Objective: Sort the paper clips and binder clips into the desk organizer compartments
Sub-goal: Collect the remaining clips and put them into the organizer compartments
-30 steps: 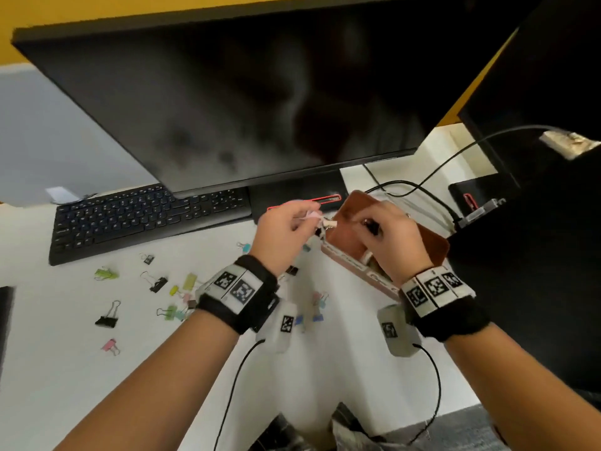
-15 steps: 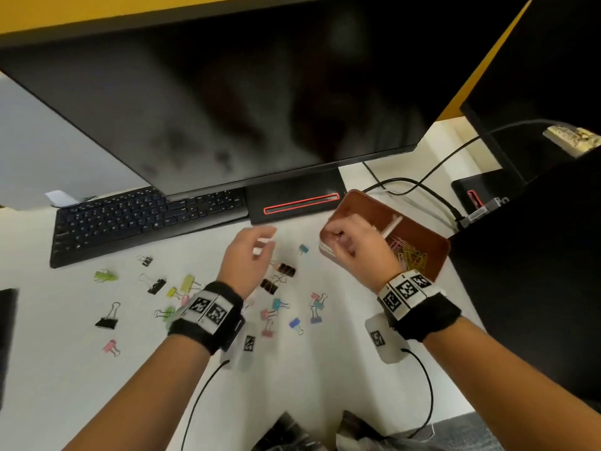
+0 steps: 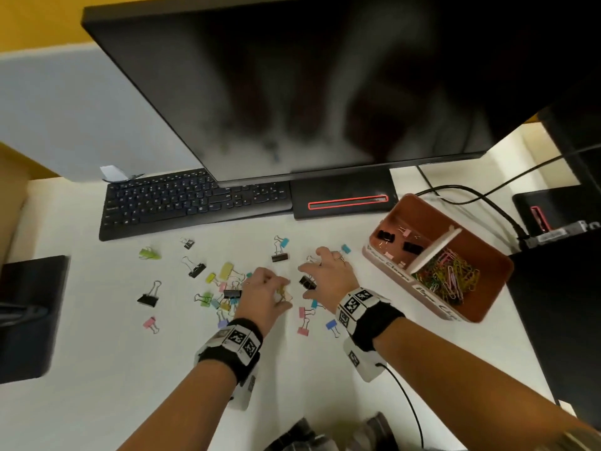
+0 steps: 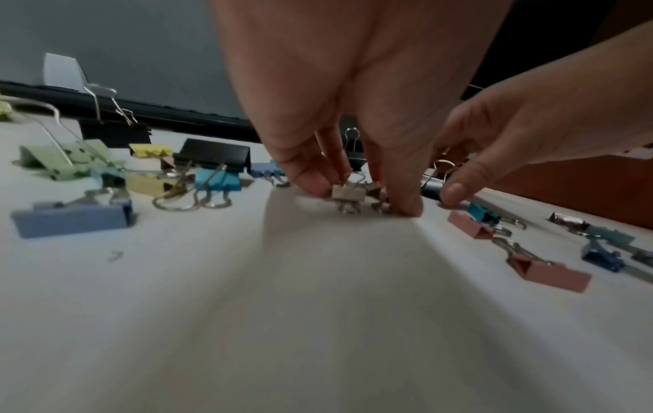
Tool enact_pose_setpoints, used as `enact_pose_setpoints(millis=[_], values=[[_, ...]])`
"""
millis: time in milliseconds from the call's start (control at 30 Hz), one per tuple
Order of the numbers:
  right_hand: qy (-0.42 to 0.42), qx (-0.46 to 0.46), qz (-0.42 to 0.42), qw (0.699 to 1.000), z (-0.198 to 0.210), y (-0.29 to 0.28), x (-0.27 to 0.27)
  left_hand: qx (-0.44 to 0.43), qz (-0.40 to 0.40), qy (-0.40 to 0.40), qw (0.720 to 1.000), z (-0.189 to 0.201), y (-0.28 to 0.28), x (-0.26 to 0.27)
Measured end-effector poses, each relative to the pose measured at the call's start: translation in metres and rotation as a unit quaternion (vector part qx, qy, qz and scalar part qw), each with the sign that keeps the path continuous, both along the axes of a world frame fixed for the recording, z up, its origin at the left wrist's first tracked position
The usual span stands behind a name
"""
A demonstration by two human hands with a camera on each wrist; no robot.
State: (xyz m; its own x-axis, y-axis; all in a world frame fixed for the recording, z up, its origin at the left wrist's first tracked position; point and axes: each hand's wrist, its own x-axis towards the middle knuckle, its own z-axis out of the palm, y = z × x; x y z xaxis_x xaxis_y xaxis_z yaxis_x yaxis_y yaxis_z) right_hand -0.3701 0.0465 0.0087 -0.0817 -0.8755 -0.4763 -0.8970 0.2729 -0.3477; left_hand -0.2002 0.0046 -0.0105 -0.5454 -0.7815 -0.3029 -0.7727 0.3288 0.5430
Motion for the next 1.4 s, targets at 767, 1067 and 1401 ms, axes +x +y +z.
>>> enact_pose_setpoints(millis=[767,1067,1401], values=[[-0.115,-0.163,-0.122,0.972,0.051,0.029,-0.021,0.046,0.054,0.120,0.990,0.044,-0.019,-0.027],[-0.022,-0.228,-0.280,0.932,0.095,0.044,-0.120,0.126,-0.020,0.269,0.955,0.113,-0.003,-0.177],[-0.148,-0.205,-0.158,0.955,0.076,0.041,-0.078,-0.085,0.092,0.220,0.967,0.077,-0.063,-0.101]])
